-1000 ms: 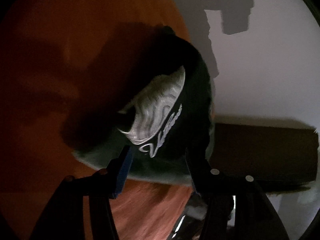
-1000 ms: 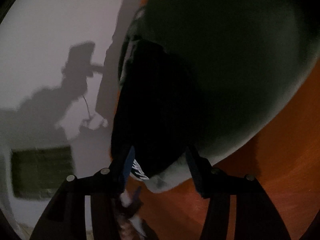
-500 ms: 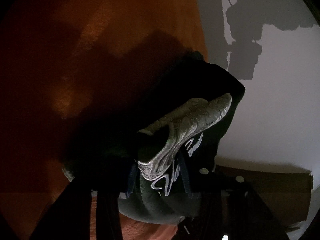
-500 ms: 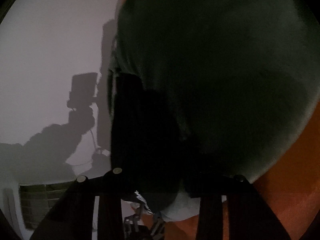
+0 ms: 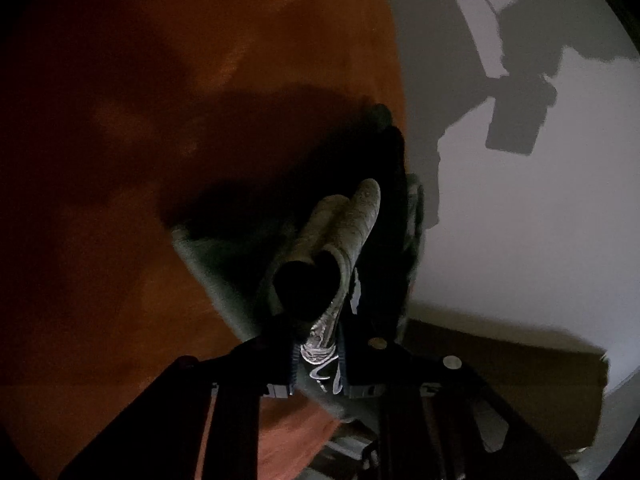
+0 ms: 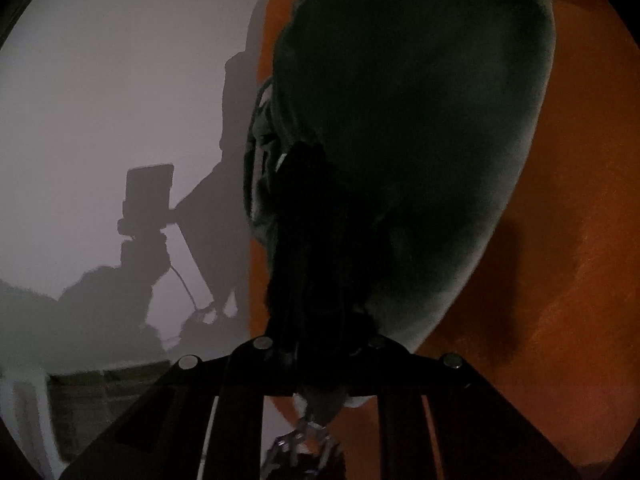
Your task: Fold clothes
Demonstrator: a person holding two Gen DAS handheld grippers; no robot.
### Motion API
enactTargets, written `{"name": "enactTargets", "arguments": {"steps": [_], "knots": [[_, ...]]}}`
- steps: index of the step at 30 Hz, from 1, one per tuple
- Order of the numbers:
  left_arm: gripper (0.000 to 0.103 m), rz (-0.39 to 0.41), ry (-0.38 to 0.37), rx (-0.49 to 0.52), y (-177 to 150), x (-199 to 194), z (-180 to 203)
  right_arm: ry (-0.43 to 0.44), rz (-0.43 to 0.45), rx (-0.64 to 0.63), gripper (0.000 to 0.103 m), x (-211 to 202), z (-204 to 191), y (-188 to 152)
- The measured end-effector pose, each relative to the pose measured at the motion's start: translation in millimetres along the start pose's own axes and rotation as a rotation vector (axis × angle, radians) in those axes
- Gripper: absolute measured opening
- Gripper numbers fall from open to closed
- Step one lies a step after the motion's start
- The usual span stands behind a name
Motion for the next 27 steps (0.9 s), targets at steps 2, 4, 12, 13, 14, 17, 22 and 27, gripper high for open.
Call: {"name": "enactTargets", "arguments": {"steps": [2, 4, 12, 13, 14, 17, 22, 27], "knots": [[0.017, 0.002, 0.010, -0.001, -4, 3, -14, -0.032, -0.006, 0.029, 0.013, 11, 19, 7], [0.017, 0.004, 0.010, -0.011, -7, 7, -24, -0.069, -0.016, 0.047, 0.013, 16, 45, 10], [0.032, -0.032, -0.069, -0.042, -3, 11, -28, 0.097, -0.059, 0.138, 0.037, 11, 84, 9], [0.037, -0.035, -0.080, -0.057, 0, 12, -28, 0.133, -0.061, 0.169, 0.046, 13, 88, 9], [0.047, -0.033, -0.083, -0.063, 3, 13, -27, 0.139, -0.063, 0.166, 0.049, 14, 87, 7], [0.055, -0.030, -0.074, -0.078, 7, 16, -26, 0.146, -0.075, 0.141, 0.054, 20, 83, -4], [0.029, 0.014, -0.046, -0.093, 5, 21, -24, 0.070, -0.107, 0.126, 0.050, 39, 87, -18], [0.015, 0.014, -0.046, -0.045, 3, 19, -3, 0.057, -0.065, 0.068, 0.007, 26, 79, -22]]}}
Point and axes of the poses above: each gripper's, at about its wrist camera, not at the fingertips, and x roughly the way its jaws point, z to its right, y to its top, the point moved 3 cm from there along x, roughly the way its jaws point, and after that the axes turned 3 degrees about z, right-handed, at the moved point
